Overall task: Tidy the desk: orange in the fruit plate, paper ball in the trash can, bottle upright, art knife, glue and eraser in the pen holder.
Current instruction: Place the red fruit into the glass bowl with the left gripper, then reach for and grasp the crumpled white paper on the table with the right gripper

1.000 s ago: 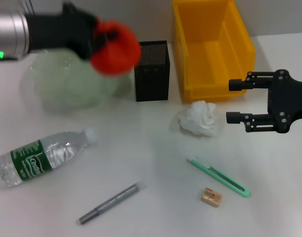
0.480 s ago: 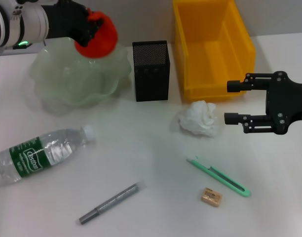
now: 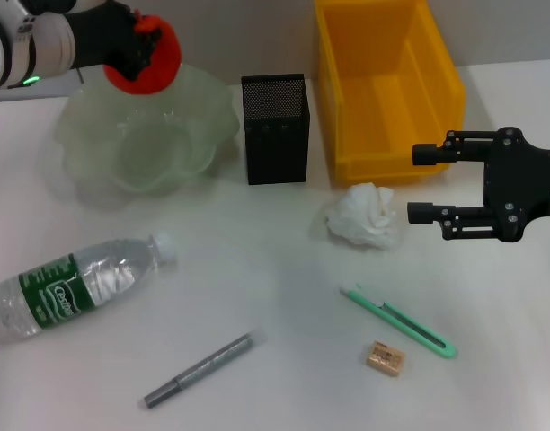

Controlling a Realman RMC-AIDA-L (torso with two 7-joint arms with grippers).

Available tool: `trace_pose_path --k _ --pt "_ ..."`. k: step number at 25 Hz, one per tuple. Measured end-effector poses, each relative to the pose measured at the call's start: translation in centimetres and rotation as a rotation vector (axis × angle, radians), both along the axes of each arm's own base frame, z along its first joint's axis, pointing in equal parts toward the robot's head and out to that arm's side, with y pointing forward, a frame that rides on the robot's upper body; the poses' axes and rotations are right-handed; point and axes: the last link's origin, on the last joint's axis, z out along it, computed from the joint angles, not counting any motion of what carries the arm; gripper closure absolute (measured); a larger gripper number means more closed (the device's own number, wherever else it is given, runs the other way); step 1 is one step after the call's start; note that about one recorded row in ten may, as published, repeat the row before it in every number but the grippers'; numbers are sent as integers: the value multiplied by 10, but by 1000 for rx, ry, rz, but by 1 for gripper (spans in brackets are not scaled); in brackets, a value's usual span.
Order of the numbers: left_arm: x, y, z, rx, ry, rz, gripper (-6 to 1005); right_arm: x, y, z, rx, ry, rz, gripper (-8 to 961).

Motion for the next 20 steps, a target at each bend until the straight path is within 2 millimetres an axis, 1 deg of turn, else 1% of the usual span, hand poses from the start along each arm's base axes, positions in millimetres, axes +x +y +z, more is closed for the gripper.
trace_pose_path --k 7,12,16,17,18,20 --pt "-6 -2 0 -5 -2 16 819 0 2 0 7 -3 -4 255" --pt "-8 -3 0 -7 -16 26 623 -3 4 0 8 -4 3 255" --pt "-8 -5 -1 -21 -42 42 535 -3 5 1 9 -4 1 256" --pt "-8 -7 0 -31 -62 44 513 -3 6 1 10 -3 -1 257" --pt "-5 -11 1 -60 -123 45 492 -3 7 1 12 -3 -7 257" --pt "-5 -13 3 -74 -156 45 448 -3 7 1 13 -4 -8 257"
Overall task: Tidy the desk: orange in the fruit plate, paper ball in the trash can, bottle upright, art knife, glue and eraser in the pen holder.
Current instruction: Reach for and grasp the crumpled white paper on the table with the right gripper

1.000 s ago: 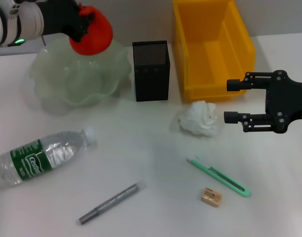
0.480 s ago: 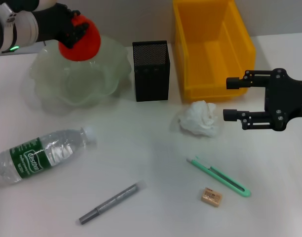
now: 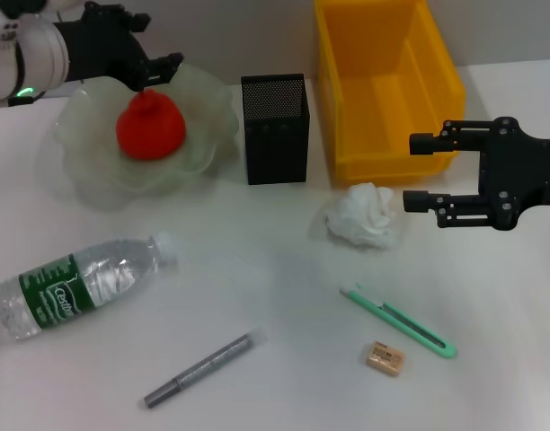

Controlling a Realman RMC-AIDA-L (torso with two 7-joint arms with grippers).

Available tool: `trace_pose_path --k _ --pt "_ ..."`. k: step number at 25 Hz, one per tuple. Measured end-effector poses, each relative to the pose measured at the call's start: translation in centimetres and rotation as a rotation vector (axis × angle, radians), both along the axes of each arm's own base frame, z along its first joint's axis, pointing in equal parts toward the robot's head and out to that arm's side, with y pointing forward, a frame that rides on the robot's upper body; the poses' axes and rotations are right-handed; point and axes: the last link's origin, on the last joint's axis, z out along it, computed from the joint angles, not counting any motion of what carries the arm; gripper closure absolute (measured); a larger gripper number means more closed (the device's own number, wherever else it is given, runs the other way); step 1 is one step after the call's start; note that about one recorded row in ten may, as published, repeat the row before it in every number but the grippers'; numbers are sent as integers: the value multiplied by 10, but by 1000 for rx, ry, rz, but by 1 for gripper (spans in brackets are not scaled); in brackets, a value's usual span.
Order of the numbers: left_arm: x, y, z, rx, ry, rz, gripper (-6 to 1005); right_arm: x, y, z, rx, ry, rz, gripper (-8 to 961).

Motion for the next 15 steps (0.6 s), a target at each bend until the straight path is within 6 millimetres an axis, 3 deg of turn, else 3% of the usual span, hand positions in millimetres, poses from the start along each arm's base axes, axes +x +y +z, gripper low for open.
trace_pose_path --k 3,9,15 --pt "2 -12 16 -58 -161 -34 382 -1 1 0 -2 4 -11 257" --pt "-3 -31 35 -145 -327 -87 369 -3 3 1 1 15 -16 257" --pt "-26 -54 47 -198 -431 -97 369 -3 5 2 1 21 -35 256"
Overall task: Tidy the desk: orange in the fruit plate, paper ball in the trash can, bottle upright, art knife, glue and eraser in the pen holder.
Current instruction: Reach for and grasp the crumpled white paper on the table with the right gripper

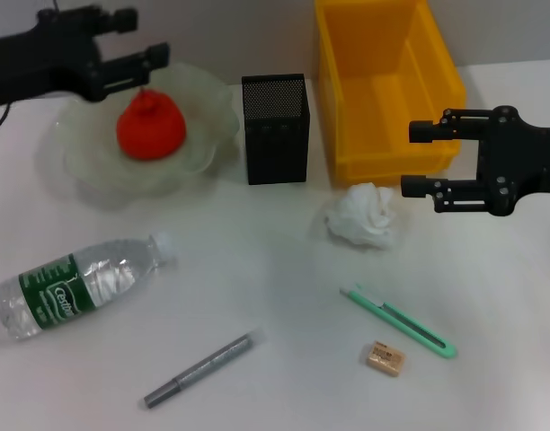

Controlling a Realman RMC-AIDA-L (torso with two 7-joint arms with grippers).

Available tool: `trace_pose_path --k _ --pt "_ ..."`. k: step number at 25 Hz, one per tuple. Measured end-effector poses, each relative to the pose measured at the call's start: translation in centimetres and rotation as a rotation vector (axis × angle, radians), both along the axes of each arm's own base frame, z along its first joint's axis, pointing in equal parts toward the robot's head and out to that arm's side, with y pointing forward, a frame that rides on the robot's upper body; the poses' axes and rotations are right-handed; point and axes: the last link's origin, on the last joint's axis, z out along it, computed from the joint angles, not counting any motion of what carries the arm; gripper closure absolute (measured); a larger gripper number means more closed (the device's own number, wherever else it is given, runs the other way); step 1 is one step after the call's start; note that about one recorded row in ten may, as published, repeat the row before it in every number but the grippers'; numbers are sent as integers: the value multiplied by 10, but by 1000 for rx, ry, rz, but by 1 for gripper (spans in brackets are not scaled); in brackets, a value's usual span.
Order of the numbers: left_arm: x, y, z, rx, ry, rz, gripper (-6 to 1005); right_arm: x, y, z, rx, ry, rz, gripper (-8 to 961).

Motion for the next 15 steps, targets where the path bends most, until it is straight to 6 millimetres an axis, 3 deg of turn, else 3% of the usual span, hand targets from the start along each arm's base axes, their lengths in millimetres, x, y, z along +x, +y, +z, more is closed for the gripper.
trace_pose_path --k 6,15 --pt "-28 -28 1 -83 -38 16 370 -4 11 5 -19 19 -126 256" --pt "-45 -45 -10 -139 -19 43 371 -29 28 7 -124 -72 -272 256"
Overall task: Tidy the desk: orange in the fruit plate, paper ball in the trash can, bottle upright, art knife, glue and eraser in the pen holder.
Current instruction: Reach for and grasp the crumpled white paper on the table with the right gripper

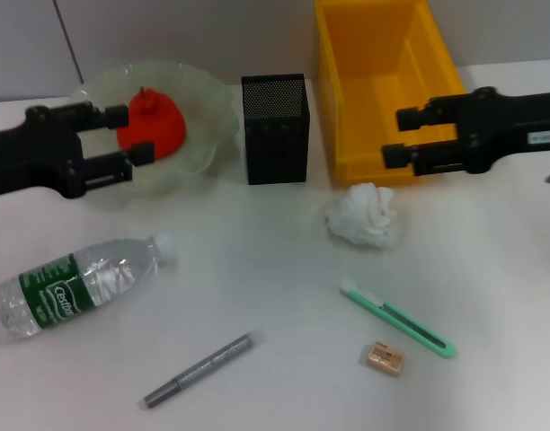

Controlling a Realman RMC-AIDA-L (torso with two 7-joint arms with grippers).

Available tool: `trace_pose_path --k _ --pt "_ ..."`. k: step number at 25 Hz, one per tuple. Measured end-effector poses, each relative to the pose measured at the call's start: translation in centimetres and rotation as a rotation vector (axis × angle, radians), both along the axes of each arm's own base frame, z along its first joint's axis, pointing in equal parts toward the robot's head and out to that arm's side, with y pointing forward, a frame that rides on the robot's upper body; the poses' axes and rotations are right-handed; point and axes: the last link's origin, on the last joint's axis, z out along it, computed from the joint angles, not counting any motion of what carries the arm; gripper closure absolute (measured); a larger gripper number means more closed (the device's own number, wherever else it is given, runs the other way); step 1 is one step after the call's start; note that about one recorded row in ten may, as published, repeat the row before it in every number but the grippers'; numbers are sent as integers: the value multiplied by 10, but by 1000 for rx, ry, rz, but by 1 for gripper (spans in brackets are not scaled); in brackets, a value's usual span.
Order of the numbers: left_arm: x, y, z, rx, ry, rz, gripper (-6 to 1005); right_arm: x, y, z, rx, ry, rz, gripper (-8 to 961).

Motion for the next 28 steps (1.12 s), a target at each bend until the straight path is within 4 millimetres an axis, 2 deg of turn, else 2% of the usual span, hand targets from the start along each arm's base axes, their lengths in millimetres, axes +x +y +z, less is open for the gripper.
trace_pose_path --k 6,13,19,28 --pt "-4 2 -12 6 21 42 371 -33 21 -17 -104 -201 -154 256" --pt "-3 6 -10 20 16 58 371 -54 35 -20 -173 -322 -319 256" --pt "-2 8 -11 28 21 58 372 -59 33 -21 -209 -372 -371 255" --pt "2 11 -13 34 28 47 372 -52 36 -22 -198 -520 -478 255"
